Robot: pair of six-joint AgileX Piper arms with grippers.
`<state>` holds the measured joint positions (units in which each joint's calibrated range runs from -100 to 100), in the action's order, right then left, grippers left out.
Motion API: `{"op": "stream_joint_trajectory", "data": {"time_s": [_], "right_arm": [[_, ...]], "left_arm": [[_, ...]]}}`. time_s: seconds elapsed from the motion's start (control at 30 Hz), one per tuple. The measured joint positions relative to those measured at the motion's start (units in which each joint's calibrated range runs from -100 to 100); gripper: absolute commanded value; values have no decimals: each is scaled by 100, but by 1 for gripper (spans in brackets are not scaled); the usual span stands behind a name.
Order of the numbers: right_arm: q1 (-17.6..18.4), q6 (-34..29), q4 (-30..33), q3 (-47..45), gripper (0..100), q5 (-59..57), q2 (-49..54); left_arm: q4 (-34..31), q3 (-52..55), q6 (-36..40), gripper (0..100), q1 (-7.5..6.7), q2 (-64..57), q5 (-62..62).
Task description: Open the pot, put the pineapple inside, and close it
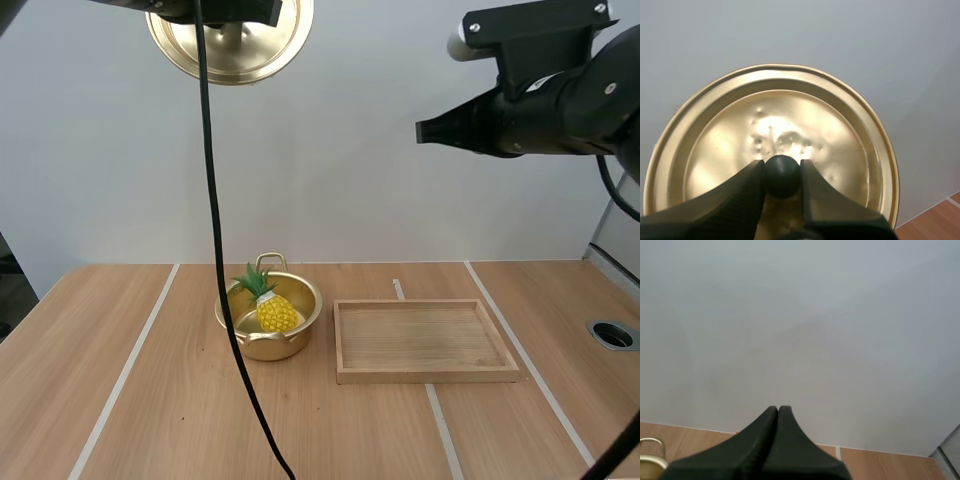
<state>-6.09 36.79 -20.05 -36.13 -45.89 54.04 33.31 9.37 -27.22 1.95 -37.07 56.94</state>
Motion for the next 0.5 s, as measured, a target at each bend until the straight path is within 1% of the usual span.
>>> {"op": "stream_joint_trajectory", "data": {"time_s": [0.13,0.33,0.5], "right_arm": [[-14,-75,28,0,0,-18,412],[-14,-354,28,0,0,-82,803],[-14,-405,28,0,0,-486,987]], "left_arm": [[0,0,0,0,0,0,0],[0,0,0,0,0,0,0],[0,0,0,0,0,13,516]]}}
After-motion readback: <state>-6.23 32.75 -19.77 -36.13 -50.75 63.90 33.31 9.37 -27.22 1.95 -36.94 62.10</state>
